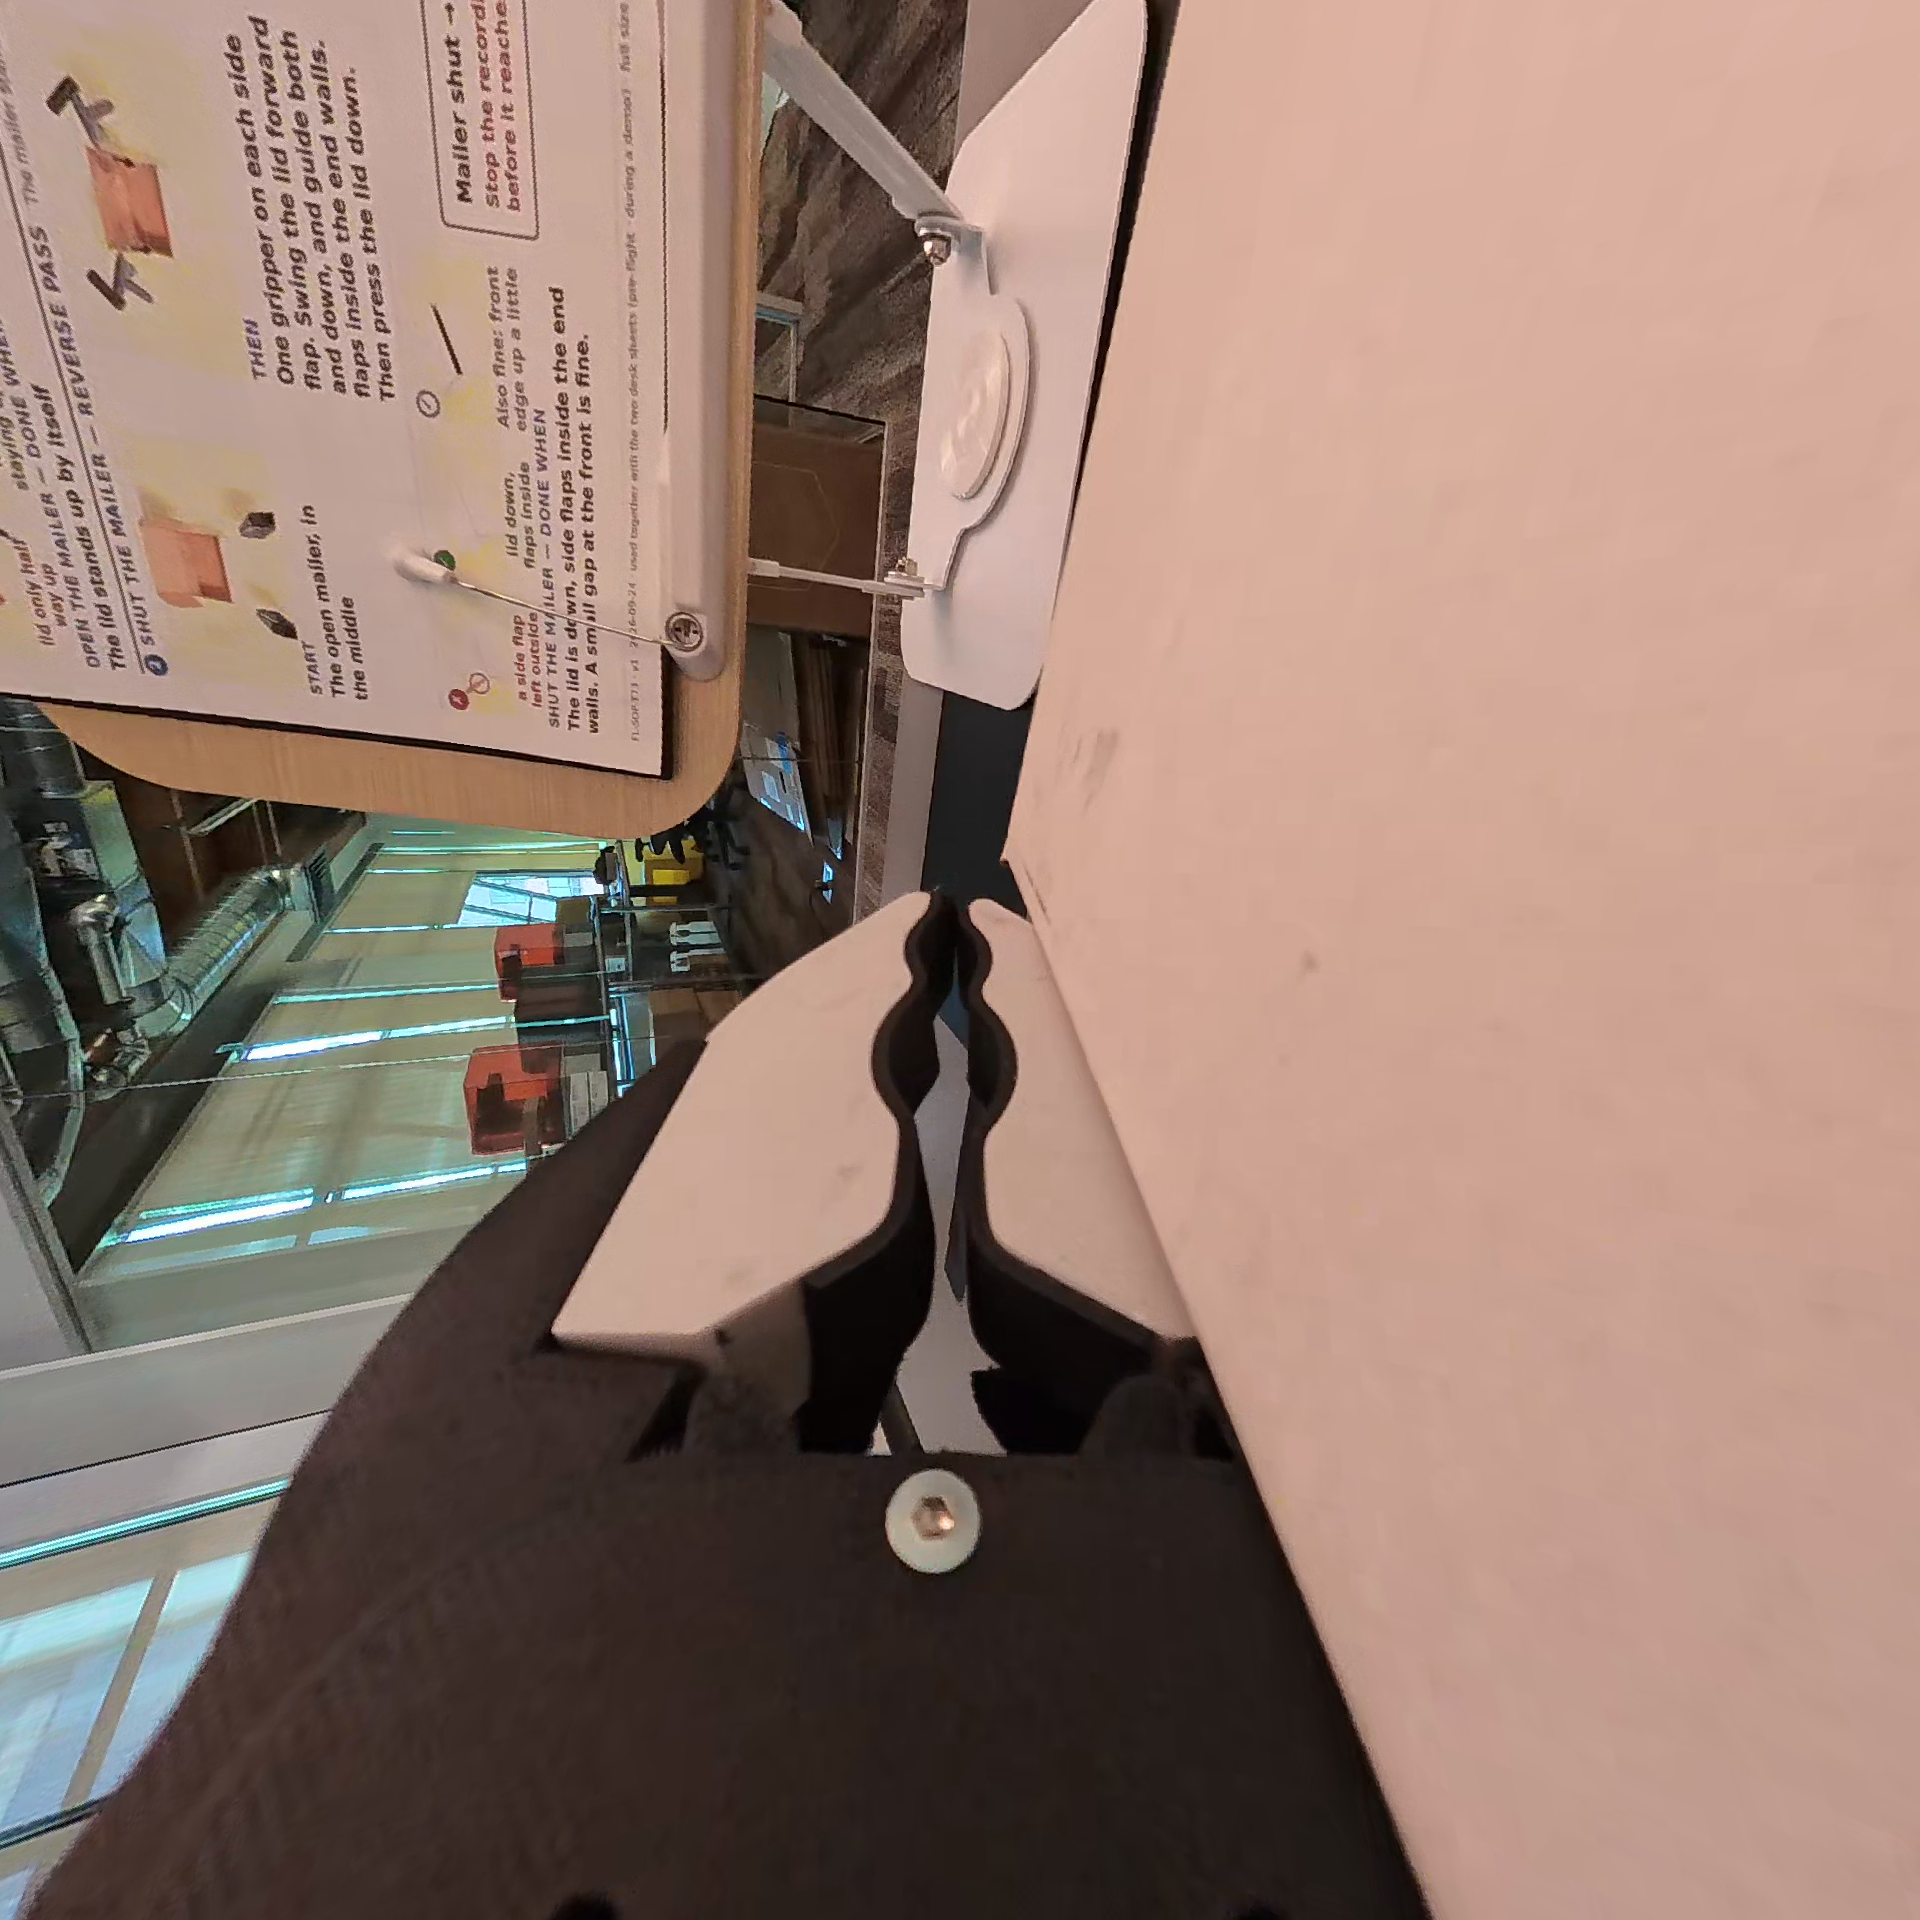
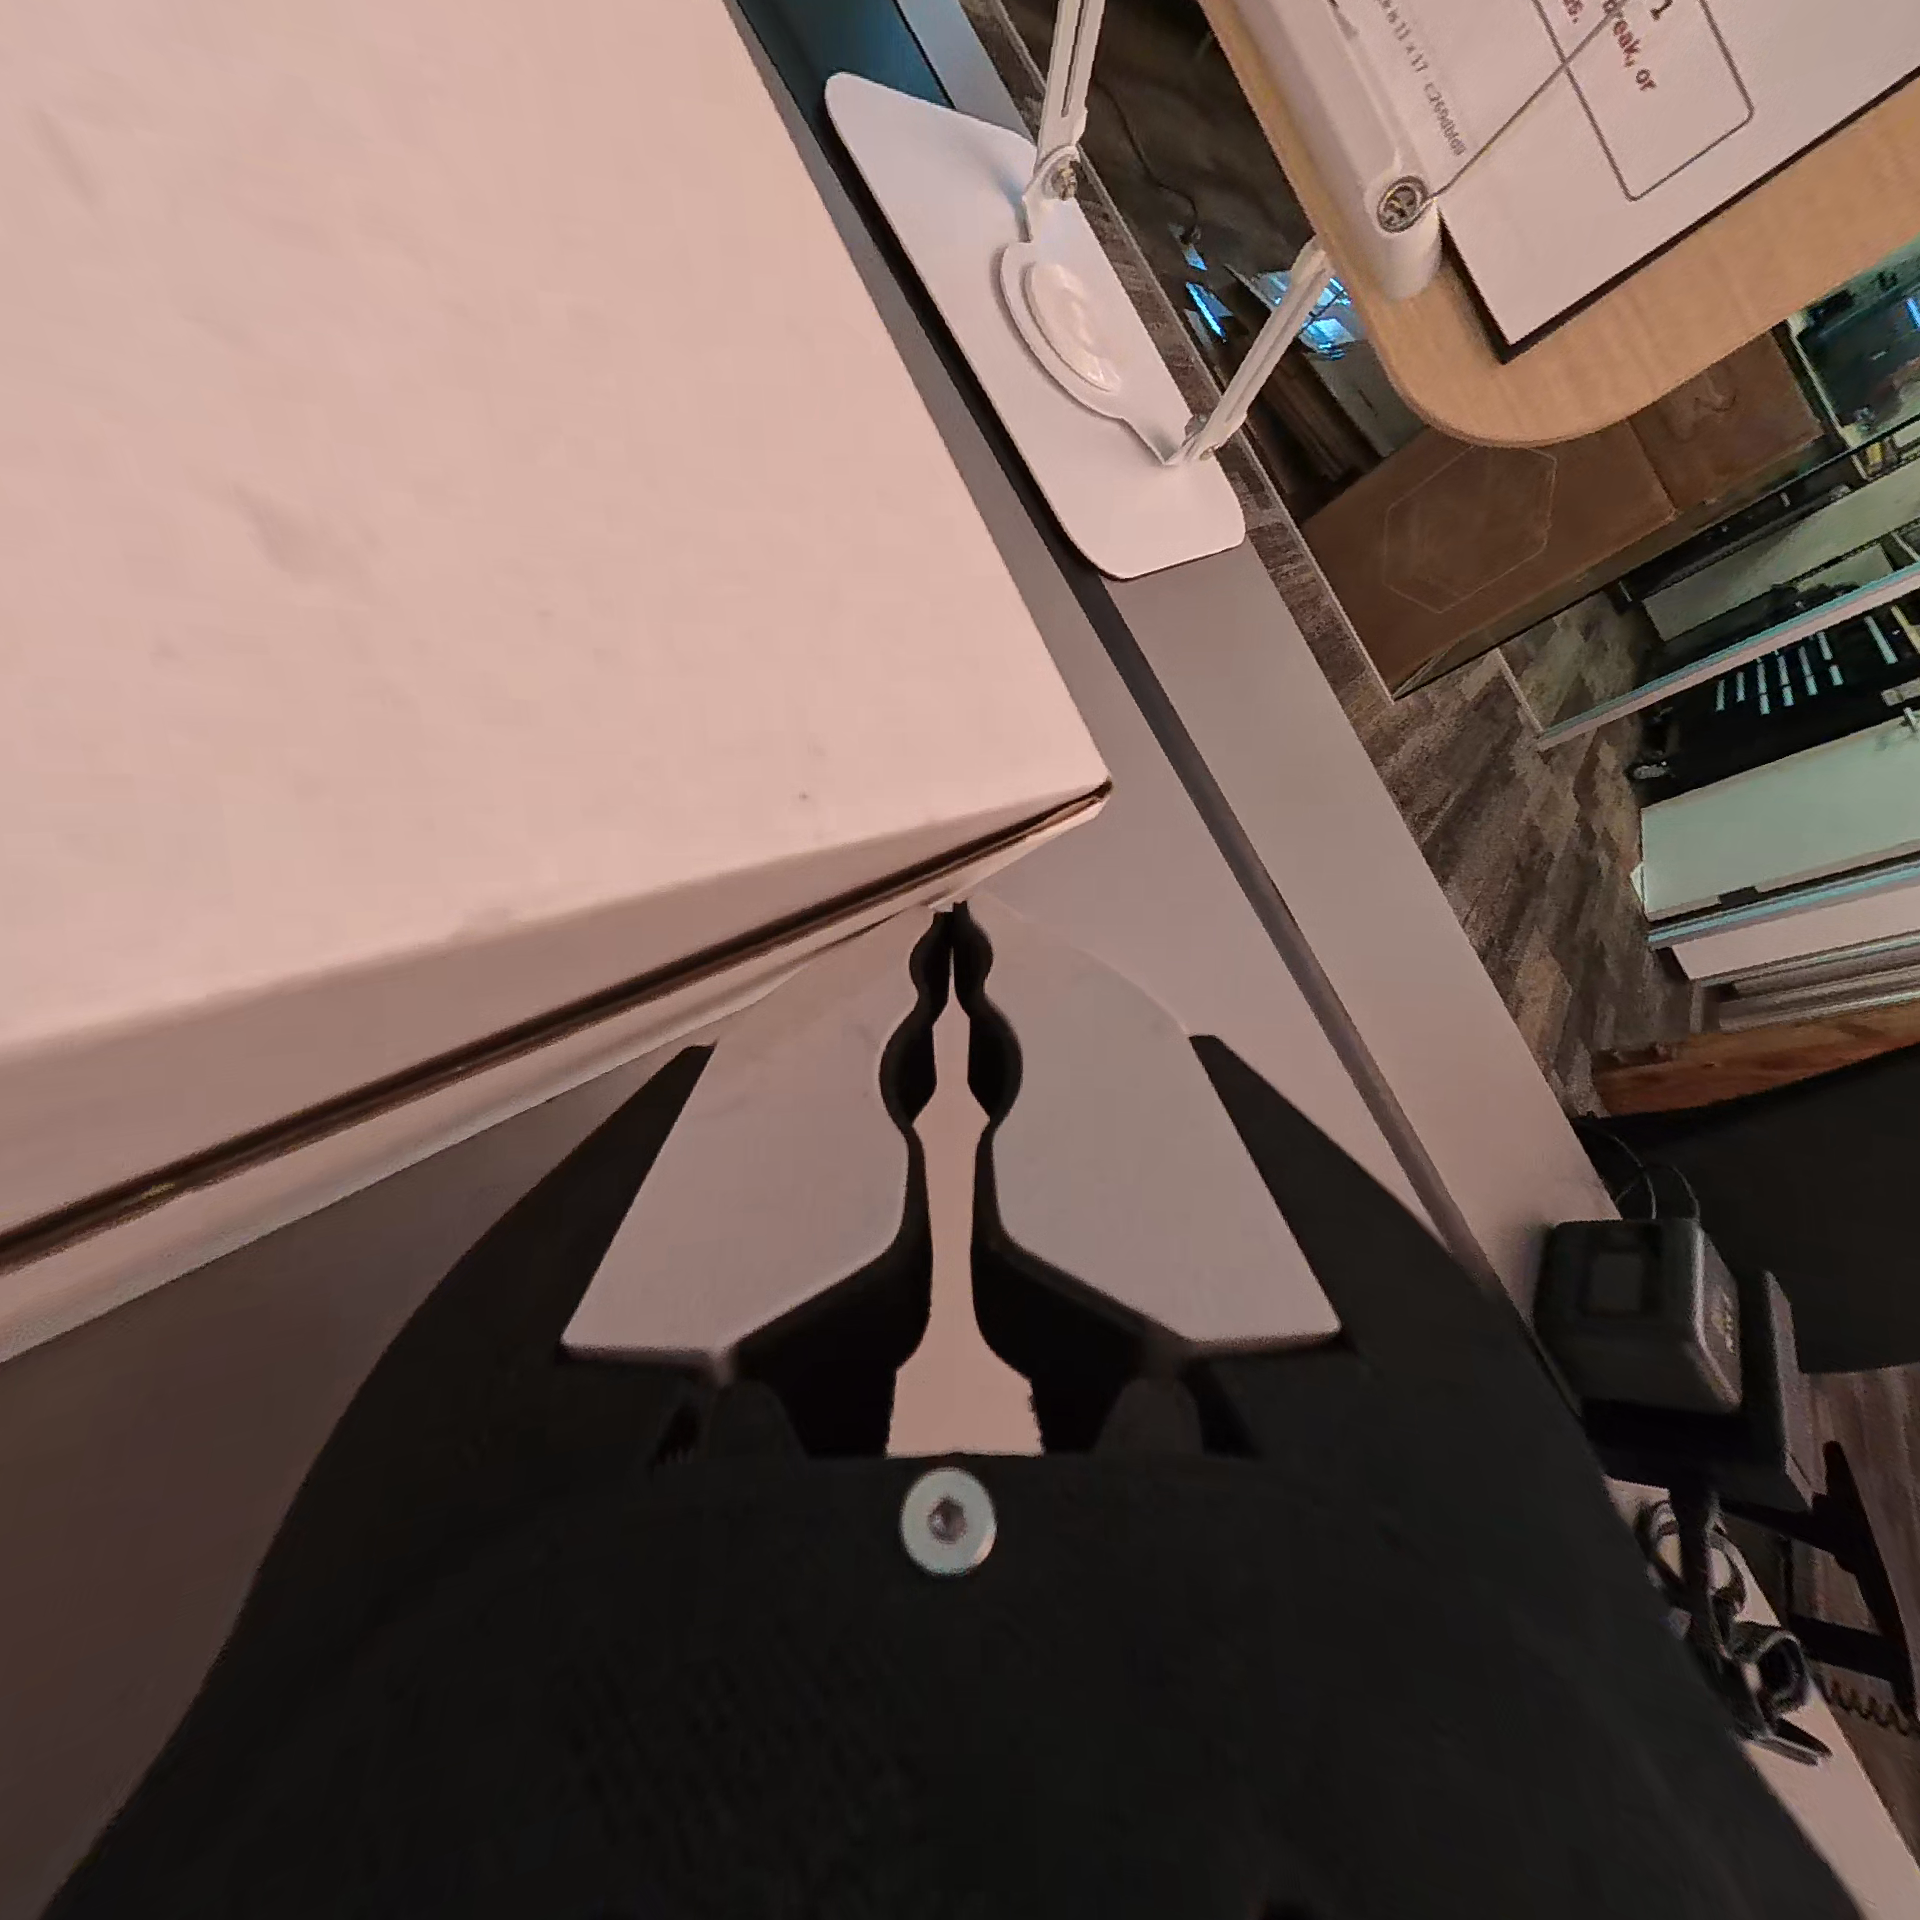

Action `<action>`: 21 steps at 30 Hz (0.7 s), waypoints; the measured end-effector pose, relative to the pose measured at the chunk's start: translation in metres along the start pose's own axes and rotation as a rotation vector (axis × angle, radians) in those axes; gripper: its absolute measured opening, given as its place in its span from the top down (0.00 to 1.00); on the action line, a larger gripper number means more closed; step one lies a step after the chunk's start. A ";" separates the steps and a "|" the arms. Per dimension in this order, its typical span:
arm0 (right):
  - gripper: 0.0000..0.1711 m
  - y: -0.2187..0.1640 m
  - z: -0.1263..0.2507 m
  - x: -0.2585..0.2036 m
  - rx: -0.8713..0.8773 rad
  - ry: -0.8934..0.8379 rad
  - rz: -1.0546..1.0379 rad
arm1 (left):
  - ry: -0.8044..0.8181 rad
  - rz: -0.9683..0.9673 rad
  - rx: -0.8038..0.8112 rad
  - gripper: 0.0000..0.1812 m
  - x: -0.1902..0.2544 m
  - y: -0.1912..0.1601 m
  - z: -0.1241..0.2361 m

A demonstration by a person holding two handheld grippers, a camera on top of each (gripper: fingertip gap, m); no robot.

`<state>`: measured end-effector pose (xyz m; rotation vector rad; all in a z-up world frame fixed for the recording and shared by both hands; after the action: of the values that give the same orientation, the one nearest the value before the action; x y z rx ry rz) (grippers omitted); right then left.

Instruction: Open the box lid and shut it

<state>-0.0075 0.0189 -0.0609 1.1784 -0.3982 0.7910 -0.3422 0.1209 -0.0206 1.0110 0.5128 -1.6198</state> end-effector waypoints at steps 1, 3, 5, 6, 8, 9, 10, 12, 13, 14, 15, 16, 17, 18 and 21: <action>1.00 0.000 0.000 0.000 -0.001 0.001 -0.009 | -0.005 0.011 0.003 1.00 0.000 0.000 0.000; 1.00 -0.002 0.001 0.000 -0.006 0.000 -0.036 | -0.027 0.058 0.017 1.00 0.000 -0.003 -0.001; 0.98 -0.005 0.004 0.001 -0.006 0.010 -0.083 | -0.046 0.136 0.042 1.00 -0.004 -0.008 0.000; 0.98 -0.007 0.006 0.002 -0.007 0.009 -0.107 | -0.058 0.197 0.068 1.00 -0.006 -0.011 0.001; 0.96 -0.011 0.012 0.006 -0.009 -0.013 -0.156 | -0.093 0.362 0.156 1.00 -0.015 -0.016 0.007; 0.95 -0.012 0.016 0.010 -0.005 -0.028 -0.192 | -0.122 0.456 0.210 1.00 -0.021 -0.019 0.011; 0.93 -0.013 0.020 0.014 0.002 -0.040 -0.236 | -0.170 0.557 0.268 0.98 -0.025 -0.021 0.016; 0.89 -0.014 0.029 0.022 0.015 -0.066 -0.339 | -0.297 0.767 0.402 0.91 -0.035 -0.023 0.029; 0.86 -0.014 0.035 0.026 0.030 -0.078 -0.394 | -0.355 0.866 0.494 0.87 -0.042 -0.024 0.037; 0.84 -0.014 0.041 0.029 0.051 -0.088 -0.451 | -0.415 0.958 0.595 0.83 -0.048 -0.024 0.047; 0.82 -0.015 0.048 0.031 0.072 -0.096 -0.512 | -0.477 1.041 0.689 0.79 -0.054 -0.026 0.056; 0.79 -0.015 0.054 0.033 0.093 -0.097 -0.577 | -0.545 1.113 0.773 0.75 -0.060 -0.027 0.066; 0.77 -0.016 0.062 0.033 0.112 -0.090 -0.648 | -0.621 1.176 0.846 0.71 -0.064 -0.029 0.075; 0.74 -0.017 0.070 0.032 0.131 -0.077 -0.723 | -0.693 1.232 0.907 0.67 -0.067 -0.031 0.084; 0.67 -0.017 0.101 0.027 0.227 -0.012 -0.934 | -0.812 1.303 1.025 0.58 -0.070 -0.036 0.112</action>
<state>0.0351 -0.0681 -0.0188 1.3964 0.2516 0.0081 -0.4126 0.0854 0.0911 0.8866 -1.4016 -0.8082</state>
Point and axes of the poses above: each gripper's, where its closed fingertips meet, z back along the fingers, y out of its top, x = y × z across the jaws, the point moved 6 cm from there along z, back along the fingers, and after that the axes turned 11 degrees about -y, right-handed, at the moved point
